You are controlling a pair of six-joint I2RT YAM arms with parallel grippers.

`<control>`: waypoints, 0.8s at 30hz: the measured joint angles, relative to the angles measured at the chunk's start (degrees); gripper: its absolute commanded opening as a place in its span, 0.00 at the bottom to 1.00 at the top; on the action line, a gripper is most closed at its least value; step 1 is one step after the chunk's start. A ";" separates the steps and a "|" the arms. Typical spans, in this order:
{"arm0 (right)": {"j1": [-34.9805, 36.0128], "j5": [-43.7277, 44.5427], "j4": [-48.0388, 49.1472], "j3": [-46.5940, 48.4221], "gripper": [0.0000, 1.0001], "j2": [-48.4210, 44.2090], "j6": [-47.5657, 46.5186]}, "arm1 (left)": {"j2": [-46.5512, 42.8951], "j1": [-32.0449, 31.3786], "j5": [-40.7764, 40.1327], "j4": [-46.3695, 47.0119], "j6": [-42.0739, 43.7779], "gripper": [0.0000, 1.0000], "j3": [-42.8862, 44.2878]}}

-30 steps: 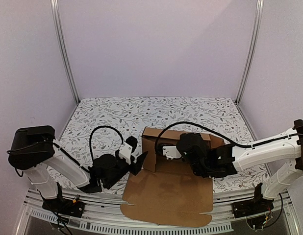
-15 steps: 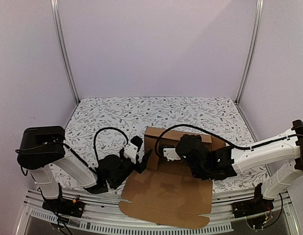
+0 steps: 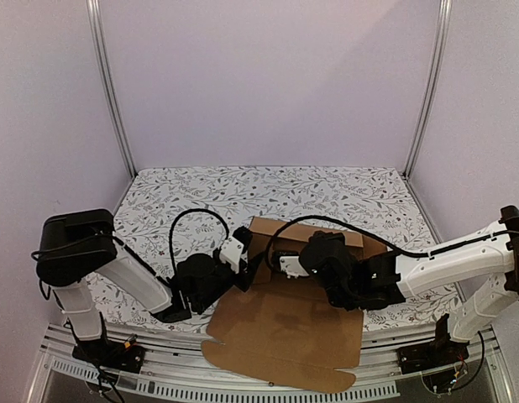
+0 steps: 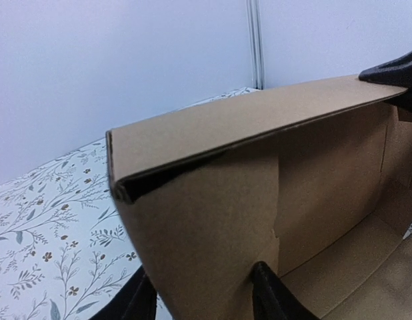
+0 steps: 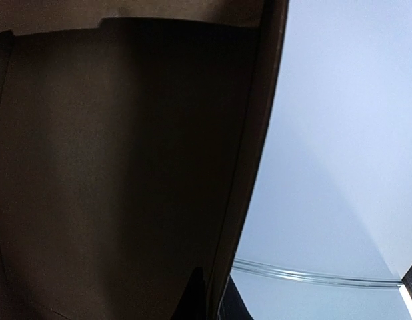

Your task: Fold the paper box

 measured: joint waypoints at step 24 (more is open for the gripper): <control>0.61 -18.97 -37.57 19.98 0.49 0.59 15.41 | 6.69 1.16 -5.11 8.39 1.31 0.29 2.47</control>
